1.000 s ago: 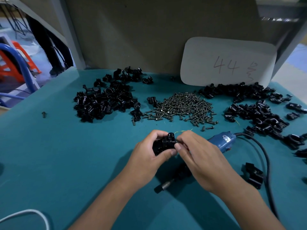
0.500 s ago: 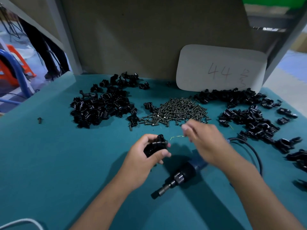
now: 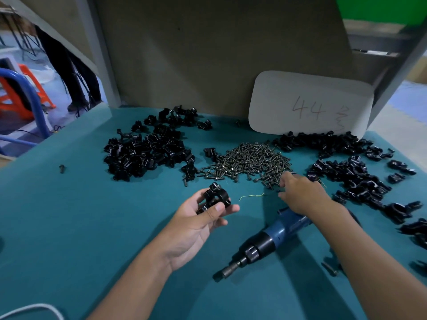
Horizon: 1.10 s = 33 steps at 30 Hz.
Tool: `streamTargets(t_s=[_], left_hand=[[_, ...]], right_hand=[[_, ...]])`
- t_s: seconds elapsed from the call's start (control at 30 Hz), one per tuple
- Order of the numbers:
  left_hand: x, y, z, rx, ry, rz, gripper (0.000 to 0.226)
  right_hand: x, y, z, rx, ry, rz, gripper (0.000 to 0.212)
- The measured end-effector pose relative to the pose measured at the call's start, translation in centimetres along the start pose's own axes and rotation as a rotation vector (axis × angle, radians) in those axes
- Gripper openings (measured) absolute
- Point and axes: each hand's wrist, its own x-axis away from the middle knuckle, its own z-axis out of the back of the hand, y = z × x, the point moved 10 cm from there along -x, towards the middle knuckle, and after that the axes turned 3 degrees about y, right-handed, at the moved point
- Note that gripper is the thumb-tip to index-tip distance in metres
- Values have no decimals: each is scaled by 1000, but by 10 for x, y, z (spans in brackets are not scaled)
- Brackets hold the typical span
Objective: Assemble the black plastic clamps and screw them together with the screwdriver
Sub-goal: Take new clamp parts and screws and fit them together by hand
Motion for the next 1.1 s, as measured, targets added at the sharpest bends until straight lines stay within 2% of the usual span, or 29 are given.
streamTargets(t_s=[0.07, 0.2, 0.37, 0.47, 0.57, 0.67, 0.73, 0.8, 0.97, 1.1], left_hand=[[0, 0, 2, -6, 8, -3, 44], [0, 2, 3, 33, 24, -8, 53], [0, 1, 4, 30, 17, 3, 46], [-1, 0, 2, -27, 24, 0, 50], [0, -1, 4, -74, 39, -9, 41], [1, 0, 5, -119, 55, -10, 42], [1, 0, 6, -132, 58, -10, 44], [1, 0, 6, -128, 60, -4, 44], [1, -1, 3, -122, 33, -9, 43], [1, -3, -2, -145, 1, -19, 45]], right_hand=[[0, -8, 3, -67, 7, 53, 29], [-8, -11, 1, -141, -32, 36, 15], [-18, 1, -1, -229, 2, -9, 25], [-22, 5, -8, -209, -22, -10, 15], [-22, 2, -7, -180, 11, 10, 3], [-16, 3, 5, -236, 93, 7, 6], [-5, -1, 23, -320, 184, 23, 13], [18, -8, 45, -509, 273, 45, 16], [90, -54, 72, -1029, 304, 229, 11], [114, -80, 74, -994, 389, 331, 21]])
